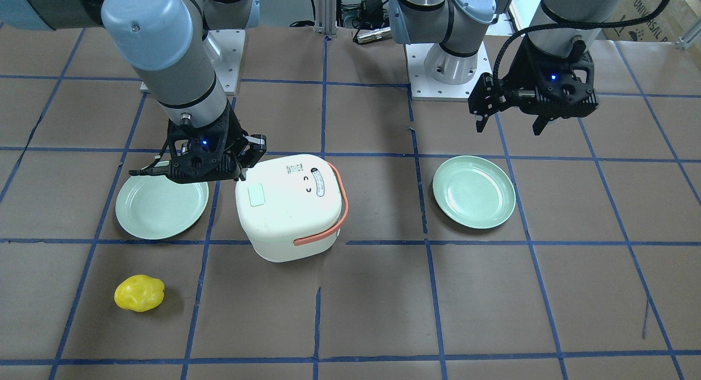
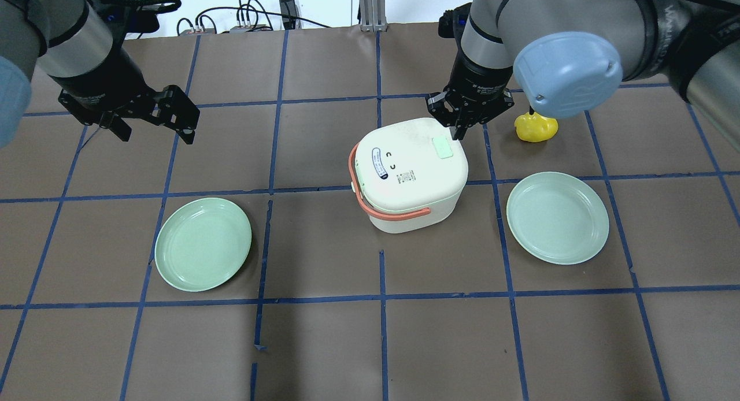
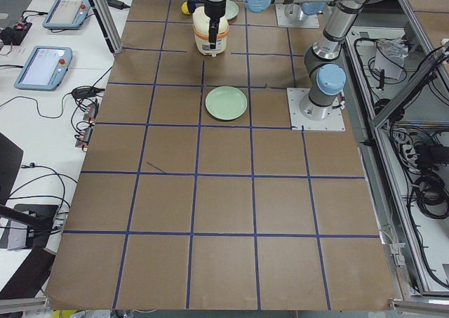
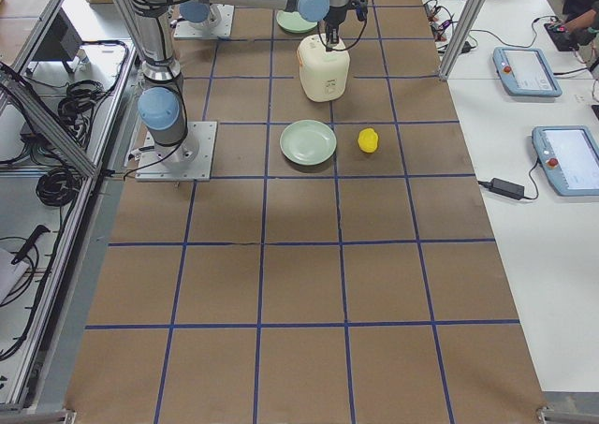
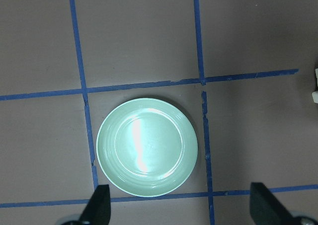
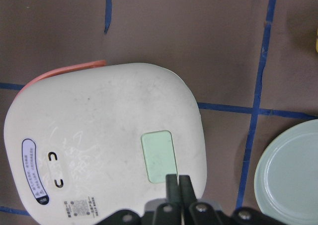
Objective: Press rice cooker button
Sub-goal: 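Move the right gripper over the green button on the white rice cooker, then lower the right gripper fingertips and press down on the green button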
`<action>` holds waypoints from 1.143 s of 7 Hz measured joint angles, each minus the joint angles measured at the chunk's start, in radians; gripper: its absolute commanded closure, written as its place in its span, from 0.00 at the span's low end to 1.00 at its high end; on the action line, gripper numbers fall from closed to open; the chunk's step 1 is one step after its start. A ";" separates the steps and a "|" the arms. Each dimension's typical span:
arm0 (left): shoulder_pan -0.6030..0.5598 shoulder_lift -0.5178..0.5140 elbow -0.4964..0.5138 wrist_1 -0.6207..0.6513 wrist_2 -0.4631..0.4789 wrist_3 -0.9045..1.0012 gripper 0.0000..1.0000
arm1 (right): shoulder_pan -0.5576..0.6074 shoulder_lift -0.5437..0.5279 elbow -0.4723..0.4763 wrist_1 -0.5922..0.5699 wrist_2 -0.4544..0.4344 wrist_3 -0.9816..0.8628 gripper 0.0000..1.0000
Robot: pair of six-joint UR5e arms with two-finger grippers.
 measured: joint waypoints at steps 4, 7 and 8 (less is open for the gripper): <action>0.000 0.000 0.000 0.000 0.000 0.000 0.00 | 0.002 0.025 0.002 -0.029 0.003 -0.022 0.85; 0.000 0.000 0.000 0.000 0.000 0.000 0.00 | 0.003 0.041 0.003 -0.032 0.010 -0.035 0.85; 0.000 0.000 0.000 0.000 0.000 0.000 0.00 | 0.003 0.043 0.004 -0.032 0.022 -0.034 0.85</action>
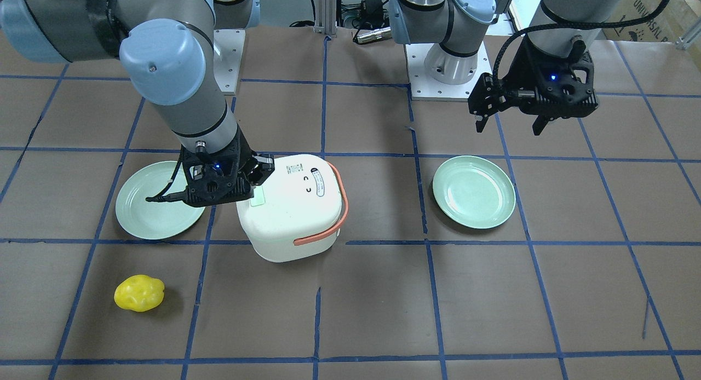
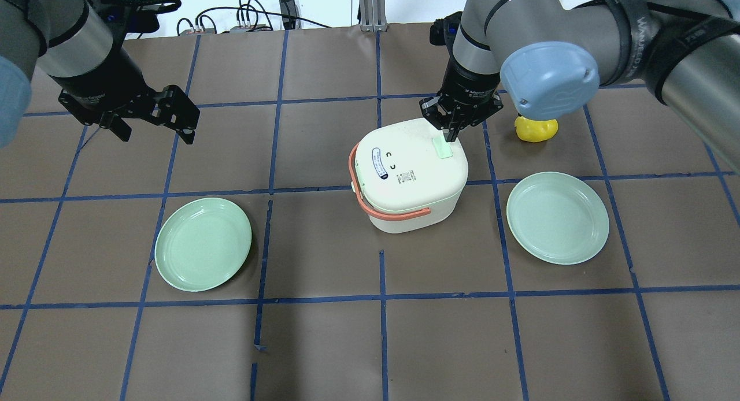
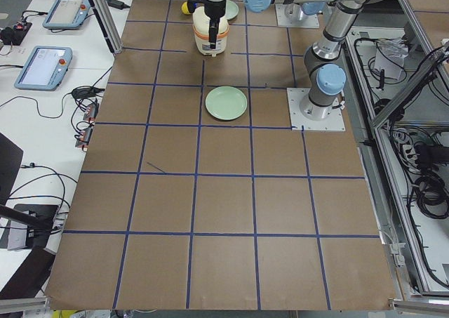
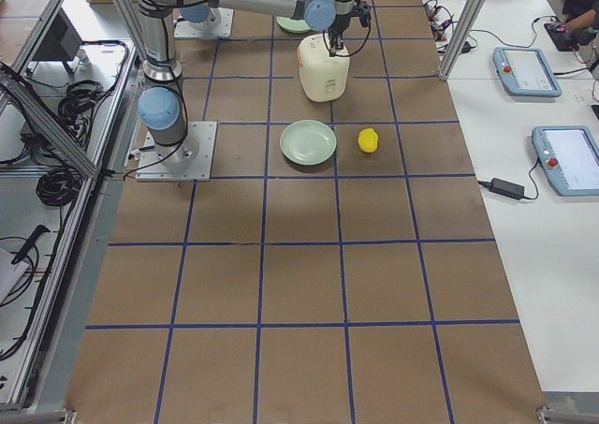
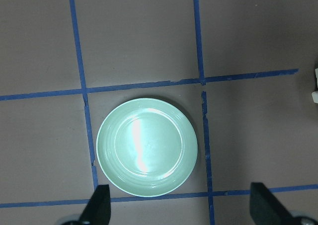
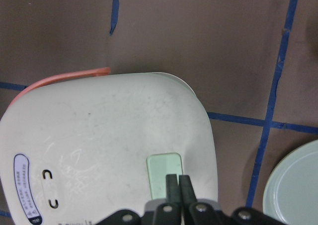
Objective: Press rice cooker button
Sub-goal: 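Lower the right gripper fingertips and press down on the green button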
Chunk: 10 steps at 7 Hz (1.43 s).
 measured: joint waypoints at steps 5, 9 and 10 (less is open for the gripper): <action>0.000 0.000 0.000 0.000 0.000 0.000 0.00 | 0.000 0.006 0.020 -0.001 0.010 0.003 0.85; 0.000 0.000 0.000 0.000 0.000 0.000 0.00 | 0.000 0.006 0.032 -0.001 0.010 0.012 0.85; 0.000 0.000 0.000 0.000 0.000 0.000 0.00 | 0.000 0.007 0.032 -0.001 0.010 0.013 0.85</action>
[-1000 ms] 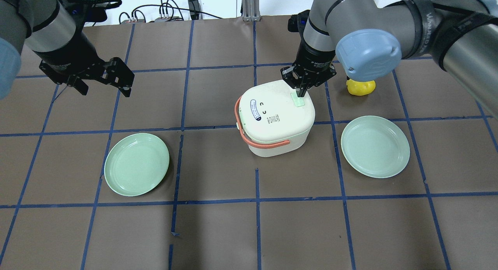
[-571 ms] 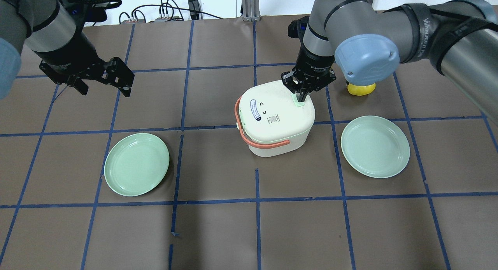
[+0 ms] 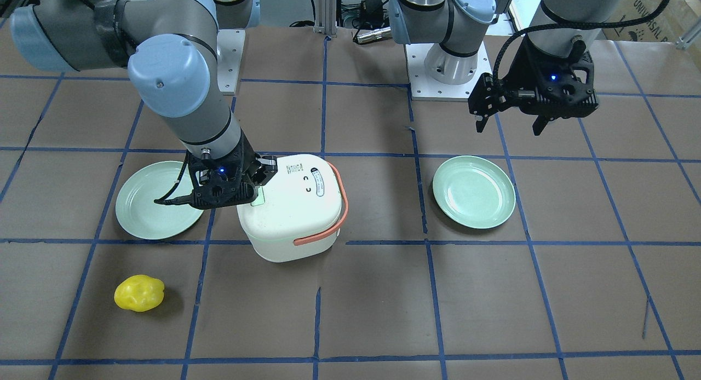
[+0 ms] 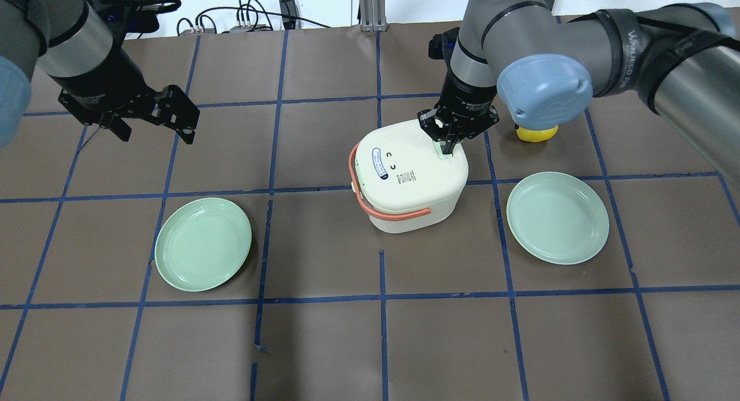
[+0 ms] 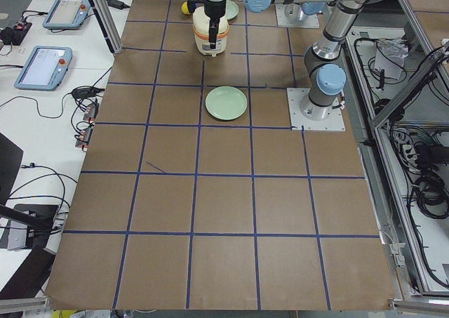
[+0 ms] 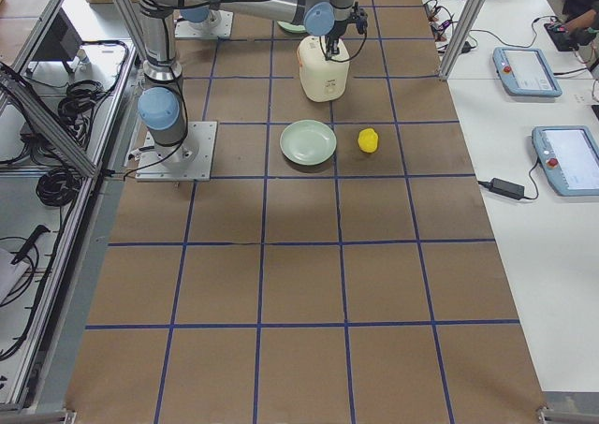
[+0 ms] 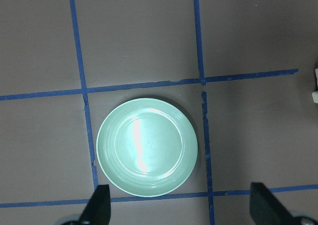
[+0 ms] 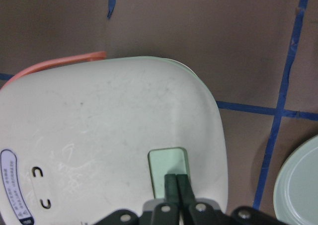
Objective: Press rice cooker button
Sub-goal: 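Lower the right gripper fingertips and press down on the green button, then raise the right gripper away from the cooker as the lid pops open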
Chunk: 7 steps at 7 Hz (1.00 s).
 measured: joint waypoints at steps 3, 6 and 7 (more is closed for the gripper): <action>0.000 0.000 0.000 0.000 0.000 0.000 0.00 | 0.000 -0.002 0.011 0.000 -0.002 0.000 0.77; 0.000 0.000 0.000 0.000 0.000 0.000 0.00 | 0.001 -0.022 -0.059 0.071 -0.006 0.040 0.28; 0.000 0.000 0.000 0.000 0.000 0.000 0.00 | 0.000 -0.029 -0.128 0.151 -0.010 0.050 0.12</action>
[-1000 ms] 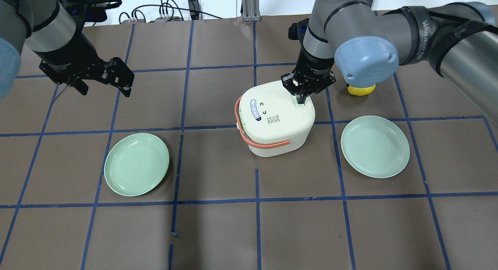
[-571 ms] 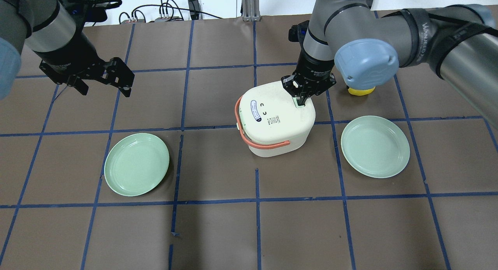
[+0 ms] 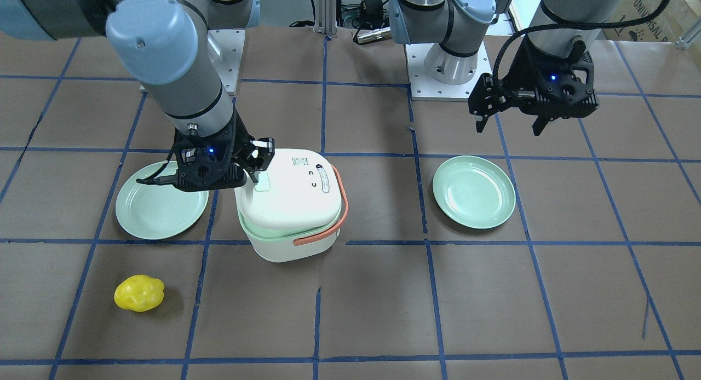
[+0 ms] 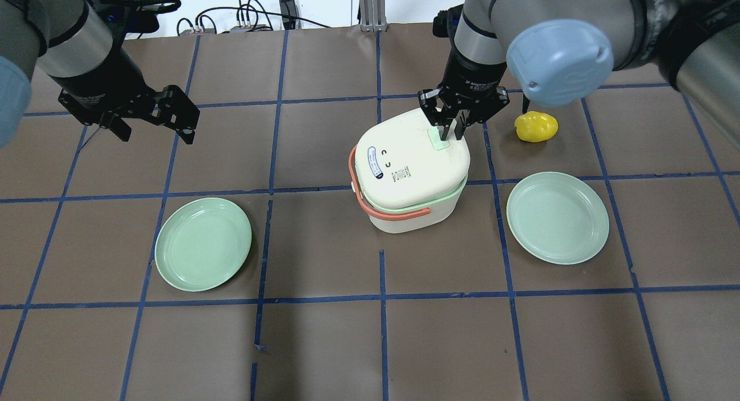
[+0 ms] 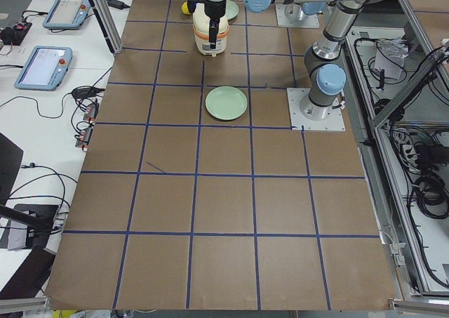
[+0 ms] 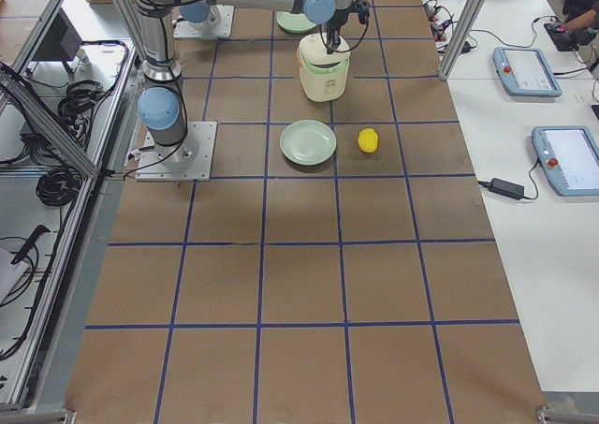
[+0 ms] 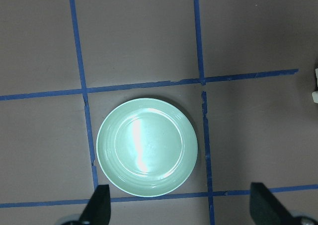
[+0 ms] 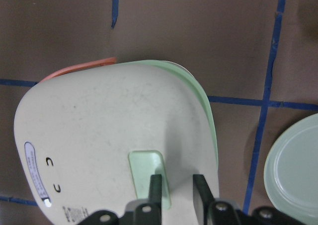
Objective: Press rice cooker button
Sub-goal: 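Raise the right gripper away from the cooker as the lid pops open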
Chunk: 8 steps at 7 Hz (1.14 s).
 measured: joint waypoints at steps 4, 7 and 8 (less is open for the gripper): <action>0.000 0.000 0.000 0.000 0.000 0.000 0.00 | -0.073 -0.002 -0.211 0.180 -0.127 -0.104 0.00; 0.000 0.000 0.000 0.000 0.000 0.000 0.00 | -0.086 -0.002 -0.208 0.186 -0.137 -0.123 0.00; 0.000 0.000 0.000 0.000 0.000 0.000 0.00 | -0.086 -0.002 -0.206 0.186 -0.136 -0.123 0.00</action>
